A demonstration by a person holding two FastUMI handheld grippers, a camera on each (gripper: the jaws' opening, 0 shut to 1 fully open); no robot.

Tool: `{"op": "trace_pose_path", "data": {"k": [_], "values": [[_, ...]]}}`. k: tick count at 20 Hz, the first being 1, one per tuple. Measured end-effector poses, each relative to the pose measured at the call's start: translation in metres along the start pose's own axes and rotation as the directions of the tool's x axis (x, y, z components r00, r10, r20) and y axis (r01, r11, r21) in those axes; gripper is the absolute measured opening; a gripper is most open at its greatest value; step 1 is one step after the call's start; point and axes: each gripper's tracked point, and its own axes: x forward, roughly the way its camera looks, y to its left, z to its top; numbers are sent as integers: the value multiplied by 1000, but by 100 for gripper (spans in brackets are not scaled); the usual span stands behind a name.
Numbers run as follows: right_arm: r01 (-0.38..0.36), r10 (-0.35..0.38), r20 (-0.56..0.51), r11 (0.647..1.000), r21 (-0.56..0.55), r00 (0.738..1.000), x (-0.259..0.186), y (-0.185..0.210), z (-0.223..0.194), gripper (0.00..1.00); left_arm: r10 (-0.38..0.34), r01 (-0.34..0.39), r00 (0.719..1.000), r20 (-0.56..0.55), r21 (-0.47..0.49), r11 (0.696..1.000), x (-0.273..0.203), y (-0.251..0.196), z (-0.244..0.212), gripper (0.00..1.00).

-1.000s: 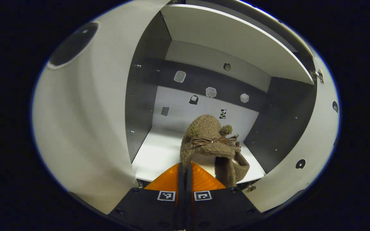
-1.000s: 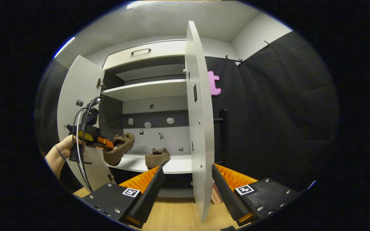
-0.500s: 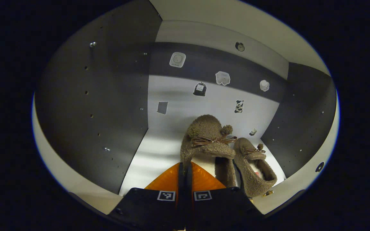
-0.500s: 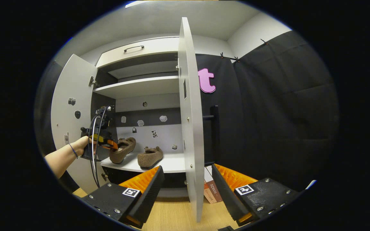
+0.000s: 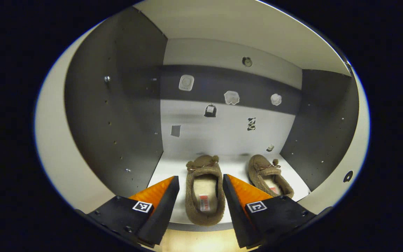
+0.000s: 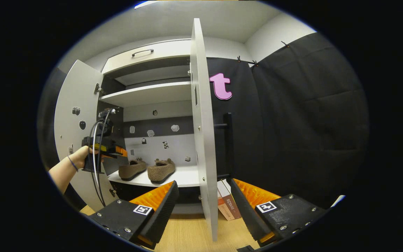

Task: Grab one shoe with the right hand and put it into the shoe cabinet, grab the other shoe with the left hand and put it into the shoe cabinet; then close the right door with the right hand and the left door with the left hand.

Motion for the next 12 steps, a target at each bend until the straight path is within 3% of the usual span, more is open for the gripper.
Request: {"op": "trace_pose_path", "data": {"k": [2, 6, 7, 10, 12], "values": [[5, -5, 4, 1000, -5, 1000, -3, -3, 1, 92, -10, 11, 999, 53, -7, 1000, -32, -5, 14, 82], [8, -8, -2, 1000, 0, 1000, -9, -9, -2, 92, -50, 50, 986, 158, 5, 999, -90, -15, 32, 99], [8, -8, -4, 1000, 1, 1000, -8, -11, -2, 92, -48, 49, 984, 169, 1, 999, -105, -15, 32, 94], [24, -24, -7, 1000, -6, 1000, -8, -24, -8, 93, -47, 46, 976, 214, 11, 999, -148, -15, 33, 99], [38, -38, -19, 999, 1, 999, -7, -36, -13, 93, -25, 18, 970, 241, 31, 999, -170, -13, 30, 97]]}}
